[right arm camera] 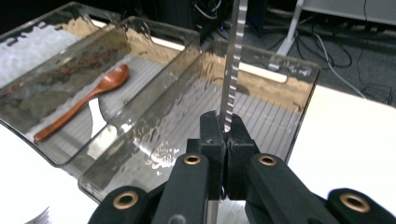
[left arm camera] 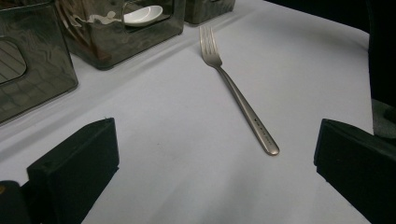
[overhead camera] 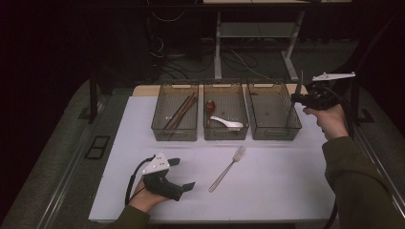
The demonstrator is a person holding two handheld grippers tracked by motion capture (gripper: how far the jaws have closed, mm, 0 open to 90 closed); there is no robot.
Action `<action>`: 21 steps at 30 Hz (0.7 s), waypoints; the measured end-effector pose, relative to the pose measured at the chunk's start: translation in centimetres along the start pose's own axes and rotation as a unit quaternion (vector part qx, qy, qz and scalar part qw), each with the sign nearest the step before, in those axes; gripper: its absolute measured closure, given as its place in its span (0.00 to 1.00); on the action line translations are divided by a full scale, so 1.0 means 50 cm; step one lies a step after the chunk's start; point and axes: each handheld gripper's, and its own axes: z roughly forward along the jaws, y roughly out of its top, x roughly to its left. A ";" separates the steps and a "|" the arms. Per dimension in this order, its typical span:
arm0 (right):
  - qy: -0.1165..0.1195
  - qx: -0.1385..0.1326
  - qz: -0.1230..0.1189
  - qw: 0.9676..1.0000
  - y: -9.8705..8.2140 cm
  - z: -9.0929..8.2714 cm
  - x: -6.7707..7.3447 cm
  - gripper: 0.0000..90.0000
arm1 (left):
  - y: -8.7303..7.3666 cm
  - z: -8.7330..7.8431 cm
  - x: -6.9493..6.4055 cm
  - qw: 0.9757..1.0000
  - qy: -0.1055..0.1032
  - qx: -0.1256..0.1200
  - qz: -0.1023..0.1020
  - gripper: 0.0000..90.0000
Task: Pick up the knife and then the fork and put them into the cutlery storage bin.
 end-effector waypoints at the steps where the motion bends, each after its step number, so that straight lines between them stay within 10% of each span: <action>1: -0.001 0.004 0.001 1.000 -0.001 0.002 -0.001 0.98 | 0.000 0.000 0.000 1.000 0.000 0.000 0.000 0.00; 21: -0.002 0.049 -0.011 0.999 -0.011 0.038 -0.005 0.97 | -0.001 0.005 -0.001 1.000 -0.008 0.006 0.000 0.00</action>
